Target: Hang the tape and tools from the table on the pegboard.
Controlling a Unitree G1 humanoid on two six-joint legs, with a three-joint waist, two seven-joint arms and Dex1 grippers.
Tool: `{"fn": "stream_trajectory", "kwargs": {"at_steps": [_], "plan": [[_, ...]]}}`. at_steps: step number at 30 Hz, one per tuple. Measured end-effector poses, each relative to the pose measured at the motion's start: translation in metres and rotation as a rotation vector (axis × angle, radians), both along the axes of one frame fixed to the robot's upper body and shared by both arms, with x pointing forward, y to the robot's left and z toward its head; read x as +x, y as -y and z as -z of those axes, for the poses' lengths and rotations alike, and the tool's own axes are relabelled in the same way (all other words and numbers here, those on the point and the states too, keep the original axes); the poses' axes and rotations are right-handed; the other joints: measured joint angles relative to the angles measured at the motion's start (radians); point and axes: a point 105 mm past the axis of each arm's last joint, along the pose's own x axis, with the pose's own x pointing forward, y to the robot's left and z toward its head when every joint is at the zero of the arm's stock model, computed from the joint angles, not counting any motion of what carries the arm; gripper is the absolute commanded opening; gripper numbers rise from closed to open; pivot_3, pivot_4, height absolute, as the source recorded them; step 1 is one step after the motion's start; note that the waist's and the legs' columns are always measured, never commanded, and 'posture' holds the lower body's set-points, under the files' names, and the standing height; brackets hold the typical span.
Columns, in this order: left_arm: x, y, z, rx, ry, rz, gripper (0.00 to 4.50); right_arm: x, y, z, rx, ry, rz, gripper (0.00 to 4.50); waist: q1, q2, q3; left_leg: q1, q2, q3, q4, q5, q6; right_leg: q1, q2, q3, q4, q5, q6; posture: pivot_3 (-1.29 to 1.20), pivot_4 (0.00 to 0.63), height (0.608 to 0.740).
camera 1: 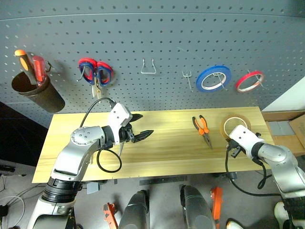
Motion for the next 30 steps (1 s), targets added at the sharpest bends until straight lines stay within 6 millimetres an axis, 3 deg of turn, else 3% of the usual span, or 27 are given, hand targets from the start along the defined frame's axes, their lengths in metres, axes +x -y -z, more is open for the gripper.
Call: {"fn": "stream_trajectory", "kwargs": {"at_steps": [4, 6, 10, 13, 20, 27, 30], "plan": [[-0.003, 0.002, -0.006, -0.061, 0.002, 0.026, 4.01, -0.006, -0.034, -0.032, 0.031, 0.184, -0.032, 0.12, -0.002, 0.000, 0.000, 0.002, 0.000, 0.001, 0.001, 0.000, 0.000, 0.001, 0.000, 0.001, 0.001, 0.000, 0.000, -0.17, 0.279, 0.740], [-0.006, 0.003, -0.010, -0.063, 0.018, 0.047, 4.01, -0.002, -0.057, -0.053, 0.039, 0.277, -0.091, 0.12, -0.005, 0.000, 0.000, 0.003, 0.000, 0.001, 0.000, 0.000, 0.000, 0.001, 0.000, 0.001, 0.001, 0.001, -0.001, -0.17, 0.274, 0.740], [-0.012, 0.003, -0.011, -0.054, 0.039, 0.079, 4.01, 0.010, -0.083, -0.078, 0.060, 0.372, -0.169, 0.12, -0.003, 0.000, 0.000, 0.003, 0.000, 0.001, 0.000, 0.000, 0.000, 0.001, 0.000, 0.001, 0.000, 0.001, -0.001, -0.15, 0.265, 0.740], [-0.015, -0.003, -0.008, -0.029, 0.030, 0.078, 4.01, 0.027, -0.094, -0.080, 0.071, 0.374, -0.204, 0.12, -0.002, 0.000, 0.000, 0.002, 0.000, 0.001, -0.001, 0.000, 0.000, 0.001, 0.000, 0.001, -0.001, 0.001, -0.001, -0.13, 0.257, 0.740], [-0.018, -0.014, -0.010, -0.010, 0.060, 0.059, 4.01, 0.043, -0.116, -0.091, 0.089, 0.430, -0.292, 0.12, -0.001, -0.001, -0.001, 0.004, 0.001, 0.001, 0.000, 0.000, -0.001, 0.001, 0.000, 0.001, 0.000, 0.002, -0.002, -0.09, 0.249, 0.740], [-0.023, -0.018, -0.007, -0.003, 0.063, 0.038, 4.01, 0.040, -0.121, -0.087, 0.085, 0.424, -0.312, 0.12, -0.003, -0.001, -0.002, 0.004, 0.002, 0.001, 0.000, 0.001, -0.001, 0.000, 0.001, 0.001, 0.002, 0.002, -0.003, -0.08, 0.246, 0.740], [-0.023, -0.018, -0.007, -0.001, 0.063, 0.037, 4.01, 0.034, -0.130, -0.076, 0.088, 0.373, -0.343, 0.12, -0.001, -0.001, -0.002, 0.004, 0.002, 0.001, 0.000, 0.001, -0.001, 0.000, 0.001, 0.001, 0.002, 0.002, -0.003, -0.08, 0.243, 0.740]]}}
